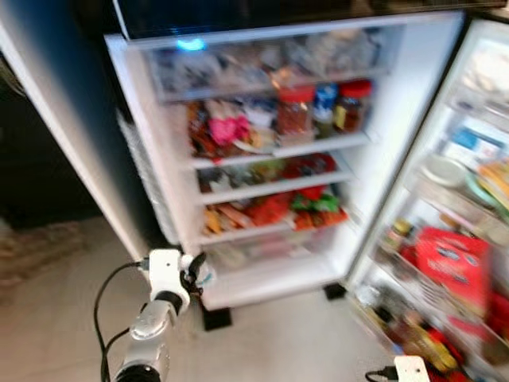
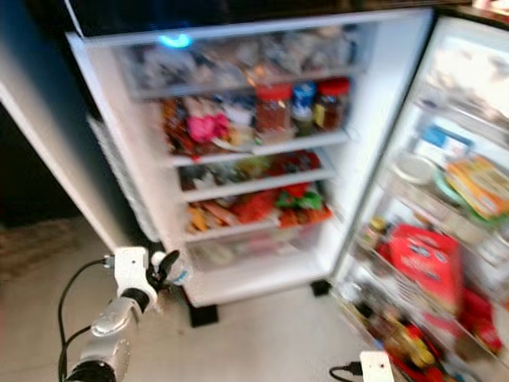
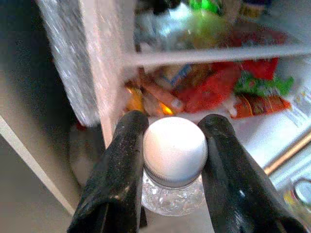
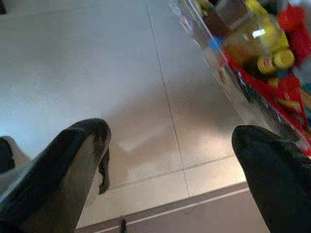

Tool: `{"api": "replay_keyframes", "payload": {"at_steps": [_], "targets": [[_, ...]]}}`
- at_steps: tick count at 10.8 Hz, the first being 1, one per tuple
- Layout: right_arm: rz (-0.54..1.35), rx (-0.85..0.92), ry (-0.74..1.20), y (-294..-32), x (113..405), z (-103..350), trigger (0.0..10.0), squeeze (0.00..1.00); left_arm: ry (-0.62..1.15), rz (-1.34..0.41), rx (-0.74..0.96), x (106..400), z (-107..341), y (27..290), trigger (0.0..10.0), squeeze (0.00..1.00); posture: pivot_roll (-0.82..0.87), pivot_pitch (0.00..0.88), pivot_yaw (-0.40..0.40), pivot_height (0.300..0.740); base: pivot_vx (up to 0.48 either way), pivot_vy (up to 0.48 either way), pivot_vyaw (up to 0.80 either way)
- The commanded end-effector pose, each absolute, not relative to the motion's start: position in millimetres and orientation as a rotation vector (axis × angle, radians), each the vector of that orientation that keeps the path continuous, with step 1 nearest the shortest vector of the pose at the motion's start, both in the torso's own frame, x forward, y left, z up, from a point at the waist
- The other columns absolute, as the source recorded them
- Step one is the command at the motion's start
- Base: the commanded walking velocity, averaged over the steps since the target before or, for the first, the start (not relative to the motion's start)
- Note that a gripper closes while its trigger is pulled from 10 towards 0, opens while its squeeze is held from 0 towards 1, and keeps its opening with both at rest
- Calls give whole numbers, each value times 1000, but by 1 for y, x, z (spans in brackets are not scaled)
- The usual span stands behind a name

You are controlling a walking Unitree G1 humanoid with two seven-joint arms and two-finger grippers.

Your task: Restocking fridge

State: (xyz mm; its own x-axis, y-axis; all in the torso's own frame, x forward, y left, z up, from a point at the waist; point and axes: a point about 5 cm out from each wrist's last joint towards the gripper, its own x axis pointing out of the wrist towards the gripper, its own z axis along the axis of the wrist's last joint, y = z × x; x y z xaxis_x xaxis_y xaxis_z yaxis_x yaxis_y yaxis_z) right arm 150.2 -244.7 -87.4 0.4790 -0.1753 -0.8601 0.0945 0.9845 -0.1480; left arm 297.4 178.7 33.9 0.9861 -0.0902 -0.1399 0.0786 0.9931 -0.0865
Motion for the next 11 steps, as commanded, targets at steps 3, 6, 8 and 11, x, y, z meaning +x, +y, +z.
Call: {"api": "replay_keyframes", "payload": {"at_steps": [3,6,8,11], "targets": [[-122,-67,1094,-239,142,-92,10000,0,138,-70,-62,281,33,195,10000,0,-69,0,48,740,273,0,-254],[-109,-89,1103,-238,135,-94,10000,0,153,-111,-50,277,33,190,10000,0,-103,22,61,740,285,0,-750],[-100,-87,1118,-235,128,-97,10000,0,169,-114,-56,275,32,188,10000,0,-118,16,65,740,287,0,-369],[-97,-82,1108,-233,133,-96,10000,0,185,-138,-59,269,30,180,10000,0,-115,19,76,740,281,0,0]]}}
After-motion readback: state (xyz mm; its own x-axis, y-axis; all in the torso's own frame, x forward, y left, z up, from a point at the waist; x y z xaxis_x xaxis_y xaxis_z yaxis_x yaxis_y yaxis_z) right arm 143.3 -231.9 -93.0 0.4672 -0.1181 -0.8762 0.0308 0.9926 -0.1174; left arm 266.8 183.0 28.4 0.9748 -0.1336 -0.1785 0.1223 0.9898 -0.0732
